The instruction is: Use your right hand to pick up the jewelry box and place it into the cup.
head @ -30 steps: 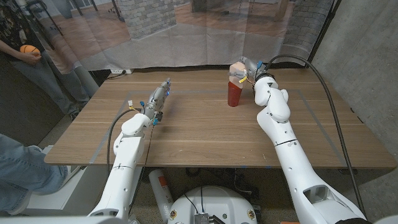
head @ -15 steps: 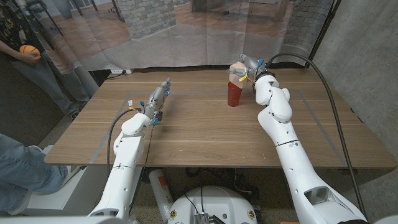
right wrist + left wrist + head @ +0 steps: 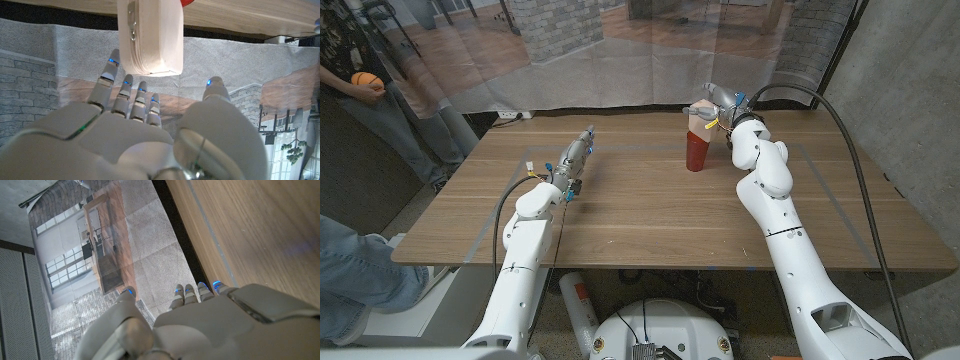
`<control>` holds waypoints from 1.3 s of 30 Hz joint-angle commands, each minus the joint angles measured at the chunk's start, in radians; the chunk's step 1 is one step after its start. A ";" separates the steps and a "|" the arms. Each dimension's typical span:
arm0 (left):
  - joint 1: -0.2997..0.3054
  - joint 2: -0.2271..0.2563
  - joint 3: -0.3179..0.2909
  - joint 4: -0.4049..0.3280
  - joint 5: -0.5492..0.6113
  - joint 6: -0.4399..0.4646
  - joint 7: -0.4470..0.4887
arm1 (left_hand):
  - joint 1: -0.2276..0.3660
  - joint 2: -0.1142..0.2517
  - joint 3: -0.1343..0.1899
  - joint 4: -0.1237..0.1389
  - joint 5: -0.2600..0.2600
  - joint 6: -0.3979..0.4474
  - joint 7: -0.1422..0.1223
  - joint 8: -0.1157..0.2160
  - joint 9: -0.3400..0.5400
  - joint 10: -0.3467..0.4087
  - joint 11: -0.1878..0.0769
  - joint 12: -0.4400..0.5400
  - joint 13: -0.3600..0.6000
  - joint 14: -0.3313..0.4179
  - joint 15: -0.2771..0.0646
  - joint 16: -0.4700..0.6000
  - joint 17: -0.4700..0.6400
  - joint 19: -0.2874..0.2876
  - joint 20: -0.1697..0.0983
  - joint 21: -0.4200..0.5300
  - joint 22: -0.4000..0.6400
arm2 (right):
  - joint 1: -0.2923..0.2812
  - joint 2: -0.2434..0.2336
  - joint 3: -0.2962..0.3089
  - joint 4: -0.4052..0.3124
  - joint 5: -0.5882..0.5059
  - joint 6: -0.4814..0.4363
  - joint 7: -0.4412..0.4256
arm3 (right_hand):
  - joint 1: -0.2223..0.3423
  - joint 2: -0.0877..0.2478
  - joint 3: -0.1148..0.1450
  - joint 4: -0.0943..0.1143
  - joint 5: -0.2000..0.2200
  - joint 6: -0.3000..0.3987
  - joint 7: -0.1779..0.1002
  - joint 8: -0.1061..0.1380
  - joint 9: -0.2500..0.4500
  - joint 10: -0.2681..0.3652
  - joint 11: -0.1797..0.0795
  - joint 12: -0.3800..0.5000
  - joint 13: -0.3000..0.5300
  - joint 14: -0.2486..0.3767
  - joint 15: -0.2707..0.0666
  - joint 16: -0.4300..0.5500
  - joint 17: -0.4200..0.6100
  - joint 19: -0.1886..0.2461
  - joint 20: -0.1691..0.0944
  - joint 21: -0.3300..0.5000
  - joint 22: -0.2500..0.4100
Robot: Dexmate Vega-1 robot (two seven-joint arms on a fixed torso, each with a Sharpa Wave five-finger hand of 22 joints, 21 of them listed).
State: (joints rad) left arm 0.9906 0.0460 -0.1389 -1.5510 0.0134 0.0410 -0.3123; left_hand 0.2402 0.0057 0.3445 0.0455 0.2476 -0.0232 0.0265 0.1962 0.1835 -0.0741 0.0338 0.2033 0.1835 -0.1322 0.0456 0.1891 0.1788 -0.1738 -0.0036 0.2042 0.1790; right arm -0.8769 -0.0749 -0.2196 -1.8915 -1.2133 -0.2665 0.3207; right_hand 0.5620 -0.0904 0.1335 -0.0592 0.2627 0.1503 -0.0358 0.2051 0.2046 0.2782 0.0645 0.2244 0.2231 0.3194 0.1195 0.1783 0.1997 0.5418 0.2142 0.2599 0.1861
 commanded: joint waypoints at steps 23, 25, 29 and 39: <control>0.003 0.009 0.006 -0.015 0.004 0.004 -0.011 | 0.014 0.000 -0.007 -0.002 -0.003 0.000 -0.006 0.001 0.004 0.002 0.002 -0.001 0.004 0.000 -0.002 -0.001 0.004 -0.040 0.008 0.000 0.005 | -0.008 -0.008 0.022 -0.078 -0.019 0.051 -0.009 | -0.026 -0.004 -0.014 0.008 0.011 0.027 -0.007 0.007 -0.001 0.014 -0.007 0.013 -0.003 -0.028 0.017 0.002 0.000 -0.061 0.002 -0.037 -0.001; 0.005 0.009 0.006 -0.018 0.004 0.004 -0.010 | 0.014 0.000 -0.007 -0.002 -0.003 0.000 -0.006 0.001 0.004 0.002 0.002 0.000 0.004 0.000 -0.002 -0.001 0.004 -0.040 0.009 0.000 0.005 | -0.008 -0.007 0.023 -0.083 -0.020 0.053 -0.007 | -0.028 -0.004 -0.015 0.009 0.011 0.029 -0.009 0.008 -0.001 0.014 -0.006 0.013 -0.003 -0.030 0.018 0.002 0.000 -0.068 0.003 -0.041 -0.001; 0.008 0.009 0.005 -0.024 0.003 0.002 -0.010 | 0.014 0.000 -0.007 -0.002 -0.004 0.000 -0.006 0.001 0.005 0.002 0.002 0.000 0.004 0.001 -0.001 -0.001 0.004 -0.040 0.008 0.000 0.005 | -0.009 -0.008 0.026 -0.097 -0.023 0.060 -0.009 | -0.030 -0.004 -0.016 0.009 0.012 0.034 -0.009 0.009 -0.001 0.012 -0.010 0.012 -0.003 -0.034 0.017 0.003 -0.001 -0.077 0.003 -0.046 -0.001; 0.016 0.009 0.001 -0.032 -0.003 0.000 -0.006 | 0.015 0.001 -0.008 -0.002 -0.004 0.001 -0.005 0.001 0.005 0.003 0.003 0.000 0.004 0.000 -0.001 -0.001 0.004 -0.041 0.009 0.000 0.005 | -0.007 -0.017 0.029 -0.123 -0.033 0.085 0.002 | -0.038 -0.004 -0.021 0.013 0.014 0.043 -0.014 0.011 -0.001 0.013 -0.008 0.014 -0.004 -0.038 0.016 0.004 -0.002 -0.090 0.004 -0.053 -0.001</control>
State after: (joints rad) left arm 0.9992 0.0540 -0.1347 -1.5748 0.0157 0.0414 -0.3223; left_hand 0.2483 0.0055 0.3417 0.0426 0.2438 -0.0232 0.0265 0.1962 0.1835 -0.0742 0.0338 0.2032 0.1835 -0.1322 0.0456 0.1891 0.1788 -0.1738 -0.0036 0.2042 0.1790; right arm -0.8845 -0.0832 -0.1956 -1.9894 -1.2370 -0.2046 0.3148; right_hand 0.5331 -0.0957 0.1142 -0.0482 0.2702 0.1861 -0.0466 0.2109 0.1997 0.2822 0.0607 0.2322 0.2184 0.2817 0.1358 0.1783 0.1951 0.4541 0.2196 0.2105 0.1813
